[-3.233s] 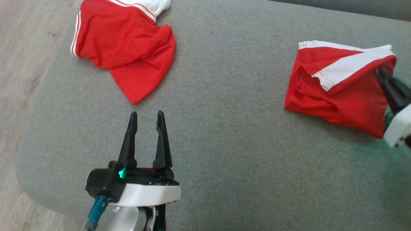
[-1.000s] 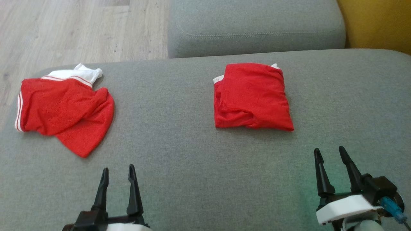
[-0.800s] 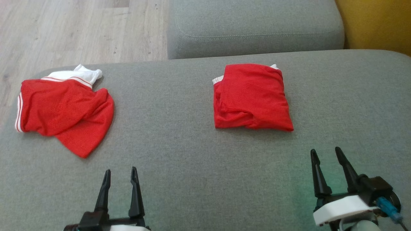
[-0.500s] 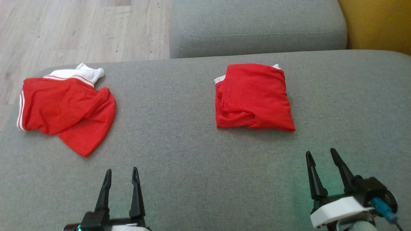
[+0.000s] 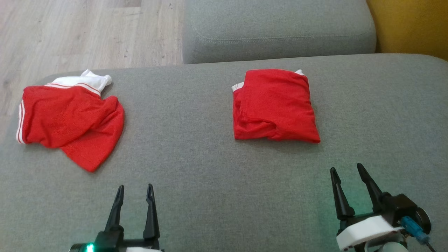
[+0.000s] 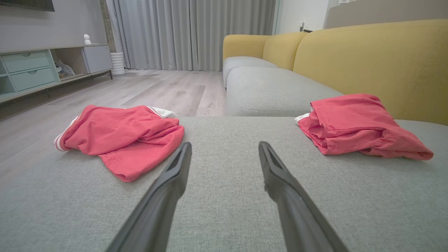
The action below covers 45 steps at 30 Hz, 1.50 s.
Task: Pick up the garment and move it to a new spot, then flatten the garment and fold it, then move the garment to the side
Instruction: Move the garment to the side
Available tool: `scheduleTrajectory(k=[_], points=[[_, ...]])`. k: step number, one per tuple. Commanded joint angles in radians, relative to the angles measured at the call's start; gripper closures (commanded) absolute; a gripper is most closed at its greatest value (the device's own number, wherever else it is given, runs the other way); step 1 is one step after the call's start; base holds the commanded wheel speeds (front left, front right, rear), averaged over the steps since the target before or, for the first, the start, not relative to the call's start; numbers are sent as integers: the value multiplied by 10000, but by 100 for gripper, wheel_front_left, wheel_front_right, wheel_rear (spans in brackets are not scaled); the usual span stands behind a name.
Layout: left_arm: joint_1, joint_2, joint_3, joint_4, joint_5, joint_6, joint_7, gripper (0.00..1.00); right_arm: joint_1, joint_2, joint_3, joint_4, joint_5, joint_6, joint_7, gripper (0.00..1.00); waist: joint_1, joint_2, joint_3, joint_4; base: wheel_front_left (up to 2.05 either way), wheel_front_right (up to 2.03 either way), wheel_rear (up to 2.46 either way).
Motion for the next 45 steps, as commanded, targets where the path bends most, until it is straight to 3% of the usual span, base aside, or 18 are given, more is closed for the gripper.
scheduleTrajectory(k=[1,13,25,31,37,38,39,40,45], points=[[-298,-20,319,-285,91,21,-51,0,-204,-58,250,-240,-63,-7,-110,0,0,0,23,-20,0,0,0],[-604,-20,226,-443,197,93,-51,0,-793,-93,375,261,2,-7,-110,0,0,0,876,-197,0,0,0],[-1483,-20,-136,-645,401,95,-51,0,-3344,-243,-216,1643,543,-7,-100,0,0,0,2387,47,0,0,0],[-1870,-20,-408,-592,423,76,-51,0,-5031,-523,169,2873,1173,-7,765,0,0,0,2823,262,0,0,0],[-2110,-20,-733,-467,377,116,-51,0,-5724,-533,873,4022,2130,-7,1725,0,0,0,2955,578,0,0,0],[-2125,-20,-770,-454,358,138,-51,0,-5750,-548,1033,4207,2299,-7,1937,17,0,0,2959,614,0,0,0],[-2133,-20,-802,-443,343,160,-51,0,-5772,-580,1180,4367,2458,-7,2094,54,0,0,2957,641,0,0,0],[-2133,-20,-831,-435,329,182,-51,0,-5793,-615,1328,4457,2604,-7,2153,100,0,0,2954,661,0,0,0],[-2098,-20,-811,-453,310,282,-51,0,-5852,-852,1622,4513,3086,-7,1996,100,0,0,3000,554,0,0,0]])
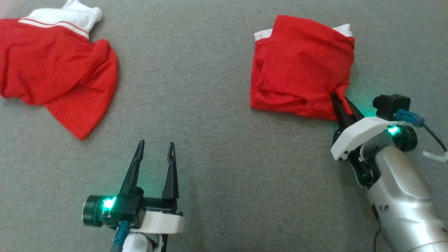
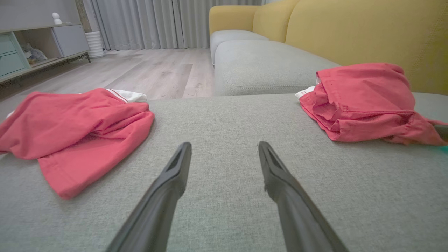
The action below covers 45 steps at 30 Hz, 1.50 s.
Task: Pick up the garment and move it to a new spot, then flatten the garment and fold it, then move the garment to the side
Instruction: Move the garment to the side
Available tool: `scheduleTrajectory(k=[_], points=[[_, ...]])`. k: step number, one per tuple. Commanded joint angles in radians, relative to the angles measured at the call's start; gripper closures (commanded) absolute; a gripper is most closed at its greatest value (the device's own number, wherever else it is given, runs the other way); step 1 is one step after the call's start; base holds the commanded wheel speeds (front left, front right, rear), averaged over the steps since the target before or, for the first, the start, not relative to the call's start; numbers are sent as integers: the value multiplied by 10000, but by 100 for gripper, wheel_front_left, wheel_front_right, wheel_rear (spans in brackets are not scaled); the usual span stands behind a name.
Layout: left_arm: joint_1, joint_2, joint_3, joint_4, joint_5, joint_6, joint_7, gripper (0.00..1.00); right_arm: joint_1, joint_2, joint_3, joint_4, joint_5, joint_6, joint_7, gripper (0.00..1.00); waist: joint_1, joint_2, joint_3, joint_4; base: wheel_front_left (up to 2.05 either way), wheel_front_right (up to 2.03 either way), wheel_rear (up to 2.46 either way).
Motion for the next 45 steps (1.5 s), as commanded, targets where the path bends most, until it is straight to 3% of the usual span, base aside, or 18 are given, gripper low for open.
scheduleTrajectory(k=[1,8,16,22,27,28,29,30,35,40,45], points=[[-210,-1,310,-295,1,87,-51,0,-95,-193,259,-116,67,-7,-95,100,0,0,45,-143,0,0,0],[-388,0,550,-349,266,-67,-51,0,-374,-1198,582,-845,431,-7,-18,100,0,0,512,-1118,0,0,0],[-1045,83,690,-509,670,-388,-51,0,-710,-3414,221,-1690,324,-7,722,100,0,0,1665,-2194,0,0,0],[-1838,134,597,-653,914,-645,-51,0,-869,-5126,-778,-1806,-34,-7,1205,100,0,0,2744,-2479,0,0,0],[-2324,122,502,-684,961,-743,-51,0,-913,-5791,-1752,-1545,-493,-7,1159,100,0,0,3251,-2379,0,0,0],[-2392,118,488,-684,951,-757,-51,0,-937,-5828,-2000,-1478,-607,-7,1085,100,0,0,3305,-2352,0,0,0],[-2447,113,476,-675,937,-769,-51,0,-959,-5839,-2217,-1424,-790,-7,987,65,0,0,3335,-2325,0,0,0],[-2493,108,462,-657,920,-781,-51,0,-971,-5826,-2405,-1381,-1016,-7,888,0,0,0,3346,-2291,0,0,0],[-2520,73,412,-475,787,-755,-51,0,-882,-5287,-3196,-1388,-2589,-7,408,0,0,0,2946,-2044,0,0,0],[-2149,42,437,-333,606,-618,-51,0,-270,-3550,-3310,-1899,-3533,-7,45,0,0,0,1848,-1770,0,0,0],[-1597,22,509,-159,362,-528,-51,0,524,-2231,-2541,-1742,-3241,-7,-613,0,0,0,728,-1494,0,0,0]])
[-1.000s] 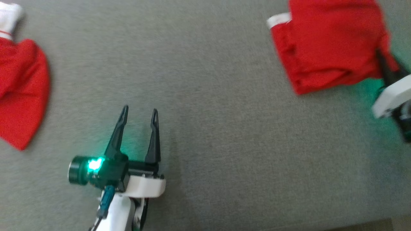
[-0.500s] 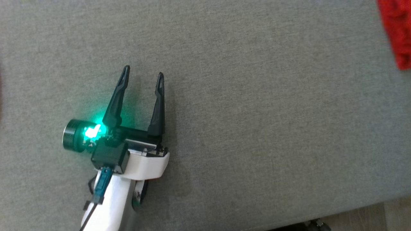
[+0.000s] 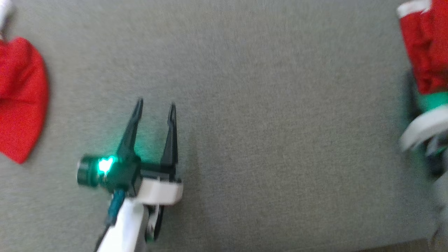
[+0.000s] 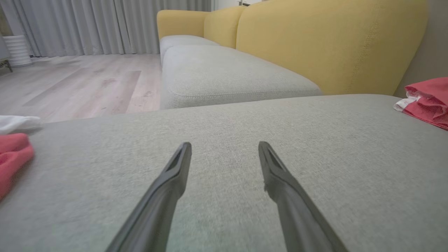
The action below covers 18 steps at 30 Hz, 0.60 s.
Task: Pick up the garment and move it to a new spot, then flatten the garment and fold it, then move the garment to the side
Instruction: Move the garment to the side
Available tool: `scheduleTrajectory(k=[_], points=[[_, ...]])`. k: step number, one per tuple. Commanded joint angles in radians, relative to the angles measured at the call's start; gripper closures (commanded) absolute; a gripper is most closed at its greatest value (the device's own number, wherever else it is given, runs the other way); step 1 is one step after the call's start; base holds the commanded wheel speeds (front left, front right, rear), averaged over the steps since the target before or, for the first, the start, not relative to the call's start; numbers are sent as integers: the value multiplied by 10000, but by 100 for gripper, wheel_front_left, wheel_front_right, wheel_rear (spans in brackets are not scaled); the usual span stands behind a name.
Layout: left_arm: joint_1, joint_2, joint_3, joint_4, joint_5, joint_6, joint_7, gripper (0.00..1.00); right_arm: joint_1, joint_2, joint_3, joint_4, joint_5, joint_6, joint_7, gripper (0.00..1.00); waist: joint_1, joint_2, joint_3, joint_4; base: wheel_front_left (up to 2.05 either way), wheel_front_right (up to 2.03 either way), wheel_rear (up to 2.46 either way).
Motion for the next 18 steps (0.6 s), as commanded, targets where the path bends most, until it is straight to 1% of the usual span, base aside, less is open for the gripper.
scheduleTrajectory(k=[1,6,10,11,14,16,18], points=[[191,49,295,-237,-44,68,20,0,192,-216,171,-199,92,-7,-207,0,0,0,-941,351,0,0,0],[1015,36,625,-186,-471,262,20,0,702,844,1240,459,549,-7,-1169,0,0,0,-2136,635,0,0,0],[1681,33,884,-78,-1001,501,20,0,1201,1574,1919,608,714,-7,-1481,0,0,0,-3081,815,0,0,0],[1858,33,952,-74,-1104,561,20,0,1362,1739,2027,424,769,-7,-1494,0,0,0,-3320,828,0,0,0],[2399,32,1130,-60,-1253,701,20,0,2101,2075,2156,-653,808,-7,-1503,0,0,0,-4009,855,0,0,0],[2703,31,1217,-89,-1203,793,20,0,2720,2261,1902,-1356,720,-7,-1504,0,0,0,-4316,894,0,0,0],[2888,31,1255,-153,-1098,784,20,0,3273,2422,1768,-1989,495,-7,-1505,0,0,0,-4532,937,0,0,0]])
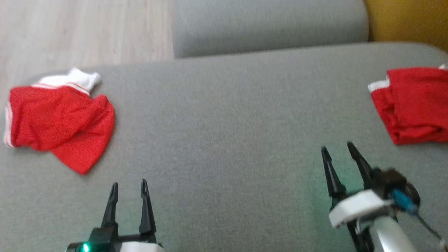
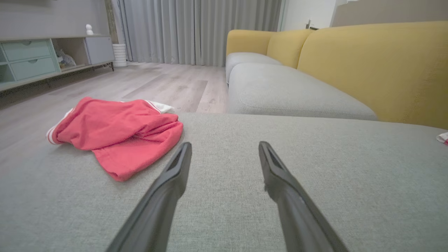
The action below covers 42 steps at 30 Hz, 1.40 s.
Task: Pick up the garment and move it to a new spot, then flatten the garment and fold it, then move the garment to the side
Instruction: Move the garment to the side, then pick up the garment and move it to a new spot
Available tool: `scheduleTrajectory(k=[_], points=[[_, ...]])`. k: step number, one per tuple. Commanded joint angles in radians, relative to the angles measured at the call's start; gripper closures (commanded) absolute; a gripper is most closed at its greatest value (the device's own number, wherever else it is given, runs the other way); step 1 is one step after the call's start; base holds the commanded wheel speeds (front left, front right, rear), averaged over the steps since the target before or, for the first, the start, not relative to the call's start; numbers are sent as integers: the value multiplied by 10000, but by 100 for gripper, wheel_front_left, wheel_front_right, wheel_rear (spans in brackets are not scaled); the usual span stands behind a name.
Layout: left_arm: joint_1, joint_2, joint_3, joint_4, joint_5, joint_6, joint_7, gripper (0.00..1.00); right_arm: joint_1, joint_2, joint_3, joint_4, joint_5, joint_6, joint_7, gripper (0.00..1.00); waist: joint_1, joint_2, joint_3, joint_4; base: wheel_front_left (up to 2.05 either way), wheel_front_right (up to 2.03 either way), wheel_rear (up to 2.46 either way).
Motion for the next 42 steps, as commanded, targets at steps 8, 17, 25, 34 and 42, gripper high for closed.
scheduleTrajectory(k=[8,17,25,34,42], points=[[258,2,530,-775,523,-176,-24,0,1423,439,-201,-1687,-384,-7,-132,0,5,-1,-1055,159,0,0,0],[525,2,489,-877,822,-342,-24,0,1904,496,-476,-1868,-511,-7,-133,0,5,-1,-1139,156,0,0,0],[568,1,504,-827,915,-383,-24,0,1942,499,-463,-1892,-380,-7,-133,0,5,-1,-1177,135,0,0,0],[588,1,508,-789,930,-350,-24,0,2013,500,-498,-1879,-355,-7,-133,0,5,-1,-1190,164,0,0,0],[525,1,623,-1179,1108,-251,-24,0,2001,501,-575,-1855,-322,-7,-133,0,5,-1,-1087,523,0,0,0]])
